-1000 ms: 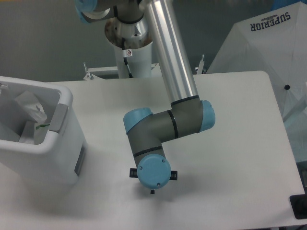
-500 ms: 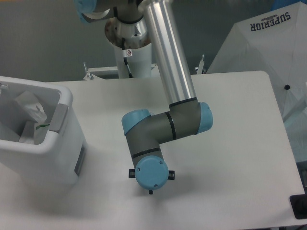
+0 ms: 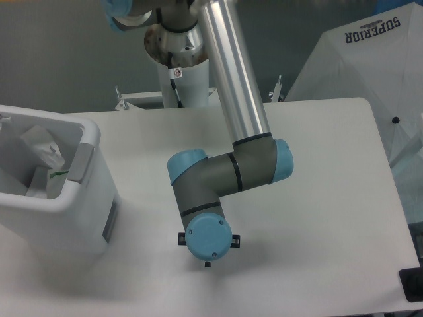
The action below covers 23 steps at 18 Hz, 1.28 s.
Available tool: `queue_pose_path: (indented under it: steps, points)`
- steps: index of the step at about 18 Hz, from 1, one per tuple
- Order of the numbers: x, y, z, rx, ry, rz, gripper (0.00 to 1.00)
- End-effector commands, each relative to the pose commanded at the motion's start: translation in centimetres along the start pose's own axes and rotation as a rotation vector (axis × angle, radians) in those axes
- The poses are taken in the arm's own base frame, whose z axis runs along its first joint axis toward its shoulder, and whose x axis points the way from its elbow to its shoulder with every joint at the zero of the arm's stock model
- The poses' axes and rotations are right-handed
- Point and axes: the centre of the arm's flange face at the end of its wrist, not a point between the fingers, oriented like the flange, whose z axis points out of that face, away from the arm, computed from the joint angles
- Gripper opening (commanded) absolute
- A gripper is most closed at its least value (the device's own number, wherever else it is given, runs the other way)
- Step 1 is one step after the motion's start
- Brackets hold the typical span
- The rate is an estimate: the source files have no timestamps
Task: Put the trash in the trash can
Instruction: 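Close the gripper around the bottle's cap end and lift, then carry the bottle over the trash bin opening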
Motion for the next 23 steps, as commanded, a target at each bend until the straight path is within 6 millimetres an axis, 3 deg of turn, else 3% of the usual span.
queue_pose_path:
  steps: [8,15,23]
  points:
    - [-1.1,2.6,-8.5,0.167,0.028,-0.017,0.21]
    - [-2.4,3.8,-15.0,0.415,0.062,-0.036,0.21]
    - [-3.7,6.4,-24.1,0.693,0.124,-0.022,0.21]
